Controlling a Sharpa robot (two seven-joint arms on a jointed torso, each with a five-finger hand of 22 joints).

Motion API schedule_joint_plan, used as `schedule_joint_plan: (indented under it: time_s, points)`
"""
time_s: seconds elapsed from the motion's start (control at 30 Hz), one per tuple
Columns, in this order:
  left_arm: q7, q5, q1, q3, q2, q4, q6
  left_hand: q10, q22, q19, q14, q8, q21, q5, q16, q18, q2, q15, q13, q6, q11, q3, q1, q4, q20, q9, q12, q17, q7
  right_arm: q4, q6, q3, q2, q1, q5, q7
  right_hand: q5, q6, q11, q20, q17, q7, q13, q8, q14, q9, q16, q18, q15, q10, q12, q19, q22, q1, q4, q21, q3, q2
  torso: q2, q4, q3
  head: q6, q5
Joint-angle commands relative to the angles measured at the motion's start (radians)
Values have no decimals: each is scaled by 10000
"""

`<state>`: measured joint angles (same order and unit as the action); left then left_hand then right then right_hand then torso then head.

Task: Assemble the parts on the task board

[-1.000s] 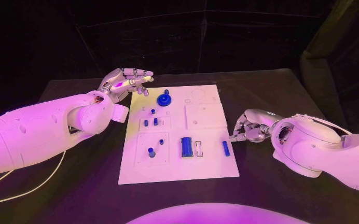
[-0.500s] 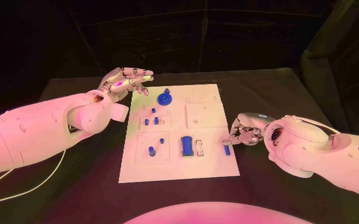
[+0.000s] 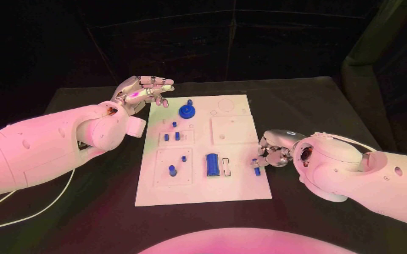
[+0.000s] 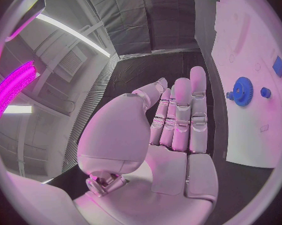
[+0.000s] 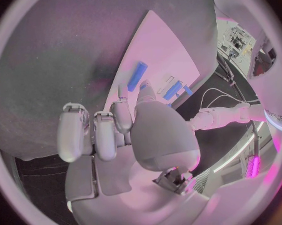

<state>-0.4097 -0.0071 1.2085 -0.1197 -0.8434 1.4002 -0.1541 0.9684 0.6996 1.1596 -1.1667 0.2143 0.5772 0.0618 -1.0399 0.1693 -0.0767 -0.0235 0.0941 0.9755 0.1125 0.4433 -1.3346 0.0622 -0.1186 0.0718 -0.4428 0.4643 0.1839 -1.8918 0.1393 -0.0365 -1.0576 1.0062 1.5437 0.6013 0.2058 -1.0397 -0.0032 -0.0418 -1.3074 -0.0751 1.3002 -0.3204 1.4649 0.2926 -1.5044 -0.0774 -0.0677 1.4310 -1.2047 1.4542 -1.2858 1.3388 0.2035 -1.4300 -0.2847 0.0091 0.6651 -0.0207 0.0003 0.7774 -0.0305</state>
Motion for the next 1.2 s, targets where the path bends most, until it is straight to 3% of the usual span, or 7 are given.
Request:
schedule_joint_plan:
  time_s: [0.03, 0.27, 0.5, 0.8, 0.9, 1.0, 1.2]
  points:
    - [-74, 18, 10, 2, -8, 5, 126, -89, -11, -26, 52, 37, -59, 33, -10, 128, 32, -19, -11, -46, -2, 10, 21, 58, -42, -10, -33, -10, -3, 46, -483, -10, 53, -34, 408, 263, -40, -68, 6, 6, -1395, -4, 59, 61, 814, -23, -58, 207, -15, 34, -33, 37, -8, 99, -57, -33, 1, -8, 0, 5, 0, 8, 6]
    - [-53, 18, 10, -1, -16, -1, 144, -89, -11, -26, 52, 37, -59, 33, -10, 128, 32, -19, -11, -46, -2, 10, 21, 58, -42, -10, -33, -10, -3, 114, -795, -13, 211, -82, 647, 399, -56, -119, 0, 8, -1383, 4, 55, 65, 808, 17, -50, 210, -18, 6, -10, 38, -24, 216, -155, -39, 0, -27, 0, 8, 2, 10, 12]
    - [-33, 18, 10, -6, -17, -6, 166, -91, -10, -27, 55, 49, -60, 33, -14, 128, 42, -21, -14, -44, -4, 15, 27, 64, -43, -10, -43, -17, -6, 148, -1061, -15, 414, -133, 1080, 452, -46, -158, -12, 18, -1397, 8, 78, 129, 806, 97, -52, 216, -28, -38, 3, 38, -60, 784, -601, -50, 112, -3, -1, 3, -1, -3, 12]
    - [-14, 18, 10, -17, -29, 3, 183, -91, -10, -27, 55, 49, -60, 33, -14, 128, 42, -21, -14, -44, -4, 15, 27, 64, -43, -10, -43, -17, -6, 85, -1159, -18, 539, -199, 1459, 521, -24, -250, -59, 51, -1412, 48, 89, 240, 805, 138, -52, 219, -68, -90, 36, 37, -89, 1618, -1165, -57, 589, 336, -1, -4, -4, -6, 17]
    - [-11, 18, 10, -20, -35, 10, 185, -91, -10, -27, 55, 49, -60, 33, -14, 128, 42, -21, -14, -44, -4, 15, 27, 64, -43, -10, -43, -17, -6, 48, -986, -18, 545, -216, 1479, 579, 232, -288, -75, 69, -1414, 57, 86, 306, 805, 125, -51, 218, -83, -113, 59, 35, -89, 1808, -1285, -55, 808, 497, 5, -3, -2, -7, 28]
    - [-10, 18, 10, -23, -41, 13, 186, -92, -10, -28, 56, 52, -61, 33, -15, 128, 41, -20, -15, -45, -4, 16, 27, 68, -43, -10, -45, -19, -7, -14, -613, -17, 510, -225, 1294, 659, 891, -336, -94, 86, -1422, 67, 95, 409, 806, 99, -53, 215, -91, -118, 64, 30, -78, 1790, -1292, -48, 1017, 603, 1, -6, 2, -3, 46]
    - [-5, 18, 10, -28, -51, 19, 186, -94, -9, -28, 57, 55, -61, 33, -16, 128, 41, -20, -16, -46, -5, 18, 25, 73, -43, -10, -47, -22, -8, -289, 696, -13, 302, -228, 136, 560, 2109, -336, -83, 101, -1433, 68, 117, 649, 809, 57, -53, 208, -102, -107, 65, 17, -48, 1548, -1168, -30, 1476, 566, 1, -5, -4, -14, 53]
